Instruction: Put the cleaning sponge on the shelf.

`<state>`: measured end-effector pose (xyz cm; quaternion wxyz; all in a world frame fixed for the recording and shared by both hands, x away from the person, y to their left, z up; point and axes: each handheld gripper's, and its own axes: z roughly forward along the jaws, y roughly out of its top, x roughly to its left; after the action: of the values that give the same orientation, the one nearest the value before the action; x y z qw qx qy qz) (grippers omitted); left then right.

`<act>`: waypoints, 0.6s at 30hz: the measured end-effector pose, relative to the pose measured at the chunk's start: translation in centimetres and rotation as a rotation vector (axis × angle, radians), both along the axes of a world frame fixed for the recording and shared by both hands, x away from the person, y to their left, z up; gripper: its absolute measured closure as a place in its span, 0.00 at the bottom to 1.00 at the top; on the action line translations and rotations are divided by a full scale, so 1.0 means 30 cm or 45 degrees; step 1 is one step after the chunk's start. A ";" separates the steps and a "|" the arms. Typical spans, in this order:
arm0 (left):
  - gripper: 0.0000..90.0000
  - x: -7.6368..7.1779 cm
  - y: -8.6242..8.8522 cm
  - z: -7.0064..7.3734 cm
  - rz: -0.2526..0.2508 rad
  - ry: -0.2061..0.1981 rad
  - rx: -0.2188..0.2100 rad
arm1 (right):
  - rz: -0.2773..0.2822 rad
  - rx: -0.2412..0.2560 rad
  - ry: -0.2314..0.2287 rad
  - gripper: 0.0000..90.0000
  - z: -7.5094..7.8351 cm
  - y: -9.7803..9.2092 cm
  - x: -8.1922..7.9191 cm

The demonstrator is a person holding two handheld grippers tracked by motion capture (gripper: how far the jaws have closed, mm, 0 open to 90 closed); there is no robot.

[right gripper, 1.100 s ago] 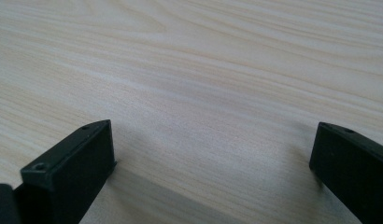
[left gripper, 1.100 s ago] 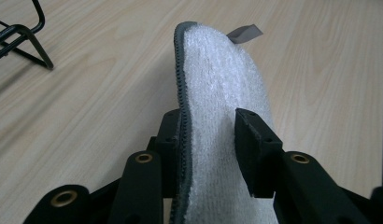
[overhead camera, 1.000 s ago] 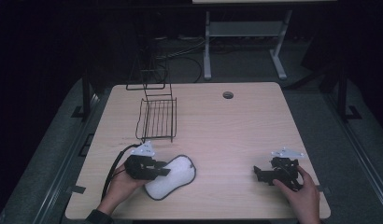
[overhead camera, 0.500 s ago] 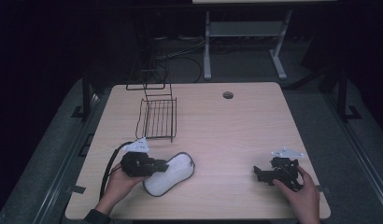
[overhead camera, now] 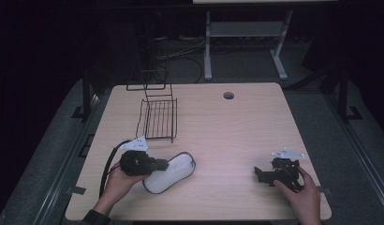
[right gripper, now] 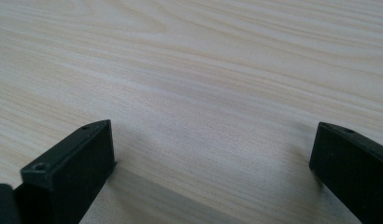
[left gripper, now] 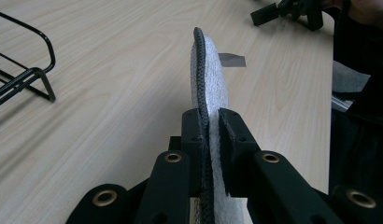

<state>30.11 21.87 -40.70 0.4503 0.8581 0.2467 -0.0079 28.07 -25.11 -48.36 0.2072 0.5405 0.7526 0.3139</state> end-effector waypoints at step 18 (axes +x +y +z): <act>0.91 0.018 0.000 0.059 -0.012 -0.041 -0.037 | 0.000 0.000 0.000 0.00 0.000 0.000 0.000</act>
<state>30.65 21.87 -38.93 0.4666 0.8526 0.2353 0.0004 28.07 -25.11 -48.36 0.2070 0.5405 0.7526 0.3140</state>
